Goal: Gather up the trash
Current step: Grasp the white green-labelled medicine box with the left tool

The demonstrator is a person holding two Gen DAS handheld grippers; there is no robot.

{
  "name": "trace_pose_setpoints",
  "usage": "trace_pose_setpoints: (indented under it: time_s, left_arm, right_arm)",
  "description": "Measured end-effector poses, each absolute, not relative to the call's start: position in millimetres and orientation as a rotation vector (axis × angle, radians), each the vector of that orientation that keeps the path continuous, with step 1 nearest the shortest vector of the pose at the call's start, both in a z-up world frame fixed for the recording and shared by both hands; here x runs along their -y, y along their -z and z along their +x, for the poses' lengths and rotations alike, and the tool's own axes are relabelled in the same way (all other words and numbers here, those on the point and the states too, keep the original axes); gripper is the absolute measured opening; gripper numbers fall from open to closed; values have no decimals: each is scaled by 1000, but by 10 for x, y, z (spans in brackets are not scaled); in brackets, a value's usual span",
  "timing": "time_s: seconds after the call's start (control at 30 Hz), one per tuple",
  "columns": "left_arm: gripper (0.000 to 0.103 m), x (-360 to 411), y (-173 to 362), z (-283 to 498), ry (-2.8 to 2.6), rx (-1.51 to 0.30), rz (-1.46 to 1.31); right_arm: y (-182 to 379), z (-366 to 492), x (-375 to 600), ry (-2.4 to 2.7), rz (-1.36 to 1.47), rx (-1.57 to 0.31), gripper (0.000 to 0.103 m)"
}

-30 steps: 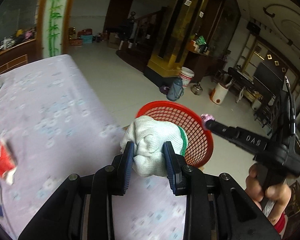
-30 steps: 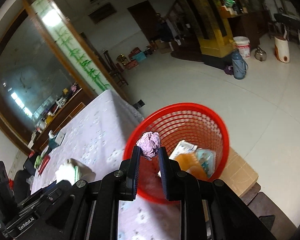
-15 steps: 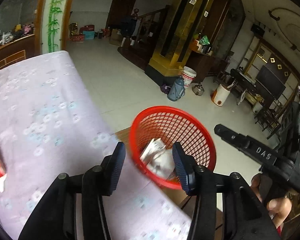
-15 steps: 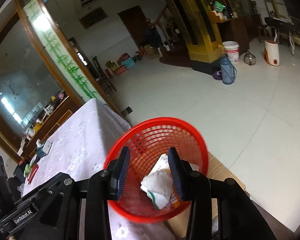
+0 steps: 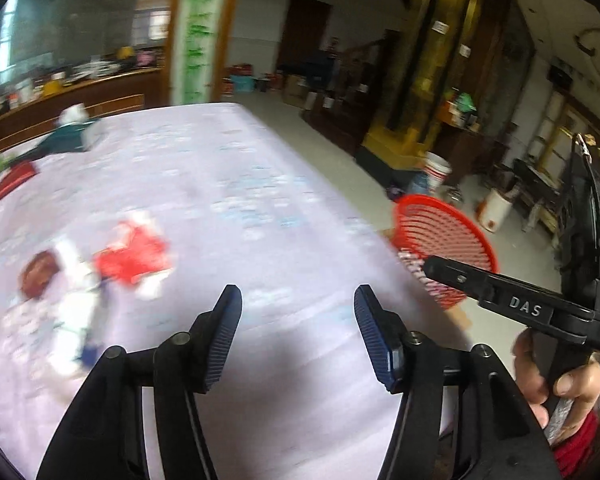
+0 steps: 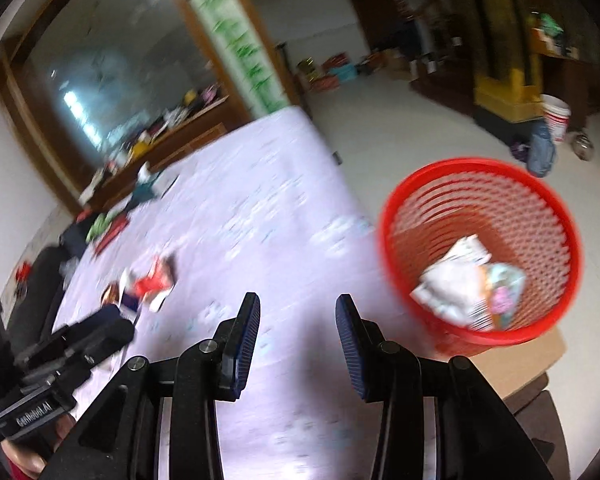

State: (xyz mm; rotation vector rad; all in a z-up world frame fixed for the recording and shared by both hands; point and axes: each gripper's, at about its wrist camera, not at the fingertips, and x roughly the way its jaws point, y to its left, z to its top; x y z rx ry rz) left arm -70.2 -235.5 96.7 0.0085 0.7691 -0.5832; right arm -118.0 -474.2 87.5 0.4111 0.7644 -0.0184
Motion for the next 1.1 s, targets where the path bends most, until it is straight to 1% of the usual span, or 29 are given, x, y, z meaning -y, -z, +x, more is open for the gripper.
trace_pose_setpoints:
  time_s: [0.27, 0.4, 0.57, 0.6, 0.67, 0.93, 0.97, 1.1]
  left_arm:
    - [58, 1146, -750, -423, 316, -806, -91]
    - [58, 1018, -577, -212, 293, -862, -102]
    - [57, 1139, -380, -86, 292, -903, -58]
    - [56, 1156, -343, -65, 287, -908, -58]
    - [39, 1163, -273, -20, 282, -921, -65]
    - [38, 982, -284, -73, 284, -870, -113]
    - [35, 951, -295, -84, 280, -860, -121]
    - [34, 779, -359, -123, 231, -803, -156]
  right_arm:
    - [-786, -1043, 4197, -56, 340, -815, 43]
    - [-763, -970, 4022, -76, 318, -836, 43]
    - [-743, -931, 3882, -98, 305, -857, 43]
    - [-743, -919, 3864, -100, 304, -859, 43]
    - [-751, -885, 3846, -111, 307, -864, 43]
    - [-750, -501, 3543, -224, 318, -888, 43]
    - [-743, -442, 3482, -233, 311, -888, 43]
    - [-636, -92, 3246, -280, 322, -902, 43]
